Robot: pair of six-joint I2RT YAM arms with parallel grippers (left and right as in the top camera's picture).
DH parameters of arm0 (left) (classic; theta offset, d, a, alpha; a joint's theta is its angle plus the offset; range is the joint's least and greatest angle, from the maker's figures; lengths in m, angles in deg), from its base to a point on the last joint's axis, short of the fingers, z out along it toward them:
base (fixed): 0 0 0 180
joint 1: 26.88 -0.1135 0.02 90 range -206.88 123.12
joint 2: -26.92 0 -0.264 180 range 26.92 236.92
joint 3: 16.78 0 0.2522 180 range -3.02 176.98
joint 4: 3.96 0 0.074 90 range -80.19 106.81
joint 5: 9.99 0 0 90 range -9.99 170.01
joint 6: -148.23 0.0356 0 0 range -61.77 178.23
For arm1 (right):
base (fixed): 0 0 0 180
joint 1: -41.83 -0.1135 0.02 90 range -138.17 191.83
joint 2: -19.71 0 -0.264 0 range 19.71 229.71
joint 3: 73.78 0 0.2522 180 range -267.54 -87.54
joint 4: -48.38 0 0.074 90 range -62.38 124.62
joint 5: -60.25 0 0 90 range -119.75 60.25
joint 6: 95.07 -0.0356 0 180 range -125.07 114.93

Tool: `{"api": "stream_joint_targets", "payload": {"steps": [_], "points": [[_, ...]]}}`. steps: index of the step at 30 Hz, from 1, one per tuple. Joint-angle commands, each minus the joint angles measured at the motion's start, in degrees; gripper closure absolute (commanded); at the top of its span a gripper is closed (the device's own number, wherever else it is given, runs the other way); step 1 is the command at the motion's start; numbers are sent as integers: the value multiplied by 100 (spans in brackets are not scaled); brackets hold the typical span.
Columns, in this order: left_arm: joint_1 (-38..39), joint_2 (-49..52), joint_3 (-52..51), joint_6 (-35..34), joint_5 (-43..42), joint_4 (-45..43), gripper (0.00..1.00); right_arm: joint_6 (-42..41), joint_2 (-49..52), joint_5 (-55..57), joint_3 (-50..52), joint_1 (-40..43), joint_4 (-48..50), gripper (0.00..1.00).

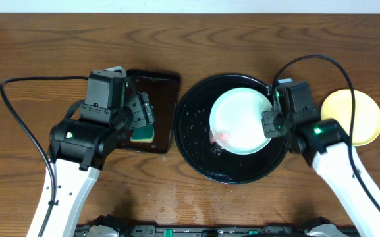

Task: Clean dirty plates on tray and stack at the side
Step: 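Lift the pale green plate by its rim with the right gripper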

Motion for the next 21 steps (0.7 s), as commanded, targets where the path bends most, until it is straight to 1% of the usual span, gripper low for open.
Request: {"api": "stream_joint_targets", "payload": {"steps": [1,3,9,15,21], "points": [[-20,-24,118,11,-7,0,19,232,-260,1043,-109,-402,131,99],[-20,-24,118,11,-7,0,18,376,-319,1375,-109,-643,181,99],[-20,-24,118,11,-7,0,18,448,-323,3123,-109,-1526,179,99],[-20,-24,118,11,-7,0,18,752,-321,4398,-109,-2551,177,99],[-20,-24,118,11,-7,0,18,949,-317,5316,-109,-3351,175,99]]}}
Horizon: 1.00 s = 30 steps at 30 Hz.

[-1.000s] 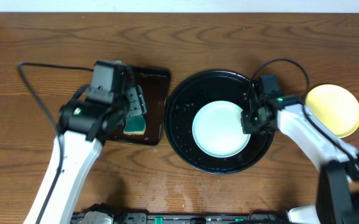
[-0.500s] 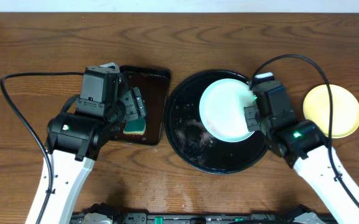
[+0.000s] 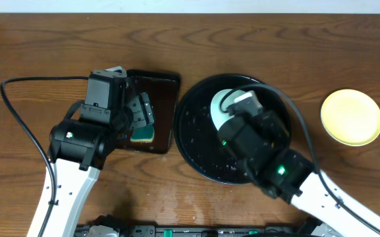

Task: Clean dirty plates on tray and stack at the side
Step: 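Lift the pale green plate by its rim with the right gripper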

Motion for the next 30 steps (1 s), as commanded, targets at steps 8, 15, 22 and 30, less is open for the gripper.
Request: {"api": "stream_joint_targets", "payload": {"steps": [8,15,22,30], "points": [[-20,-24,118,11,11,-2,18,407,-72,1880,-109,-1027,22,99],[-20,-24,118,11,11,-2,18,457,-72,2129,-109,-1185,22,99],[-20,-24,118,11,11,-2,18,590,-72,2138,-109,-1185,22,99],[-20,-24,118,11,11,-2,18,603,-72,2363,-109,-1187,22,99]]}}
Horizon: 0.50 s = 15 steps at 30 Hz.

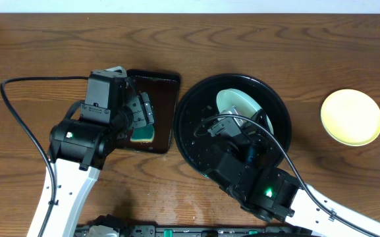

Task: Clean dirty plates on tray and stack at the side
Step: 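Lift the pale green plate by its rim with the right gripper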

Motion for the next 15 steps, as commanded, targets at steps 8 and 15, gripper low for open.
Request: {"api": "stream_joint_targets", "payload": {"steps": [8,15], "points": [[-20,-24,120,11,11,-2,17,35,-72,297,-109,-50,63,99],[-20,-24,120,9,11,-2,18,13,-68,297,-109,-50,55,99]]}}
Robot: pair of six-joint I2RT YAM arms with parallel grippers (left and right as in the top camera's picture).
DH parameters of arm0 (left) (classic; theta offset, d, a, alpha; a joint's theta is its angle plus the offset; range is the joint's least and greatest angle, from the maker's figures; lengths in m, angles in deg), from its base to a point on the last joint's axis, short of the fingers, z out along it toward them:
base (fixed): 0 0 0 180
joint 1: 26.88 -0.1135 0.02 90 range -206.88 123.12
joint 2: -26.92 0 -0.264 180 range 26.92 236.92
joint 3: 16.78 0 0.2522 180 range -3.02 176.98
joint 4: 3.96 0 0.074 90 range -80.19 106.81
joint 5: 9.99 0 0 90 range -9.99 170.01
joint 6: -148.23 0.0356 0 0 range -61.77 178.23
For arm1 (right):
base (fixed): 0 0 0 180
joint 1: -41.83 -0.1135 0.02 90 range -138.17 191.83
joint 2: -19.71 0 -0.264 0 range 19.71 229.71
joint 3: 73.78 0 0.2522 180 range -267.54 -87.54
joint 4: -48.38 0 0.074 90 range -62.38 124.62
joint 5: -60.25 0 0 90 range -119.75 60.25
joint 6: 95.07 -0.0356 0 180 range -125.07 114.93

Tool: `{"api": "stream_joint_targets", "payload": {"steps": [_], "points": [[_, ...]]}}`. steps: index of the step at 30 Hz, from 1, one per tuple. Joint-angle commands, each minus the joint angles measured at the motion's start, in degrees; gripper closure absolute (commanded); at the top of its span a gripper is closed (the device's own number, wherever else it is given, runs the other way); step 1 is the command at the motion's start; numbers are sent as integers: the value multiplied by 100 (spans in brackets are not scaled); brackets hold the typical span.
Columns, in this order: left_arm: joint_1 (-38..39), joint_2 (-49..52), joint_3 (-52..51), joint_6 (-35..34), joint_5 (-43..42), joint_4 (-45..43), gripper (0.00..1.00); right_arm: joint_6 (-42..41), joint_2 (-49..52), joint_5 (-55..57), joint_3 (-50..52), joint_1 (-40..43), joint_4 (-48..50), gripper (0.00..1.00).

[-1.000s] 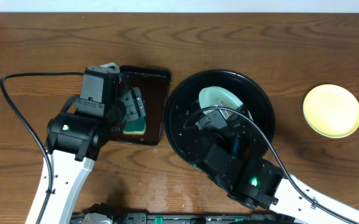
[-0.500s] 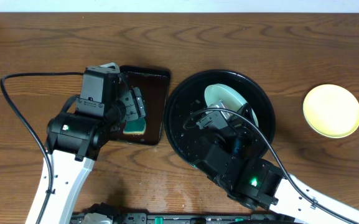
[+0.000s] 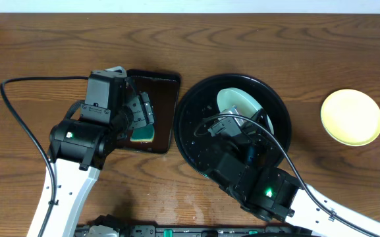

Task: Clean dirty plates on tray and stack at the side
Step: 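Lift the pale green plate by its rim with the right gripper, then move the pale green plate right onto the yellow plate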

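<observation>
A pale green plate (image 3: 237,105) stands tilted on edge over the back of the round black tray (image 3: 193,125). My right arm, raised close to the overhead camera, partly hides it. My right gripper (image 3: 261,126) is at the plate's lower right rim and looks shut on it, though the arm mostly covers the fingers. A yellow plate (image 3: 351,117) lies flat on the table at the right. My left gripper (image 3: 143,122) hangs over the small dark rectangular tray (image 3: 163,99), apparently shut on a green-and-yellow sponge (image 3: 143,135).
Water drops speckle the floor of the black tray. The right arm's cable loops above the tray's middle. The left arm's cable arcs over the table's left side. Bare wooden table lies behind both trays.
First the pale green plate lay flat in the black tray with a red smear, my right gripper at its right rim. Then the right arm stood high over the tray with the plate tipped up. It has stayed tilted since. The left arm kept still over the sponge.
</observation>
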Motion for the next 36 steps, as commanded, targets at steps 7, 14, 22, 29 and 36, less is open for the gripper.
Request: {"api": "stream_joint_targets", "payload": {"steps": [7,14,22,29,36], "points": [[-20,-24,118,9,11,-2,18,-50,-66,205,-109,-33,120,99],[-20,-24,118,9,11,-2,18,291,-66,-457,-107,74,352,99],[-20,-24,118,11,11,-2,17,308,-55,7,-101,260,444,99],[-20,-24,118,9,11,-2,17,223,-39,-214,-101,337,404,99],[-20,-24,118,9,11,-2,17,-1438,-31,-1305,-101,719,-7,99]]}}
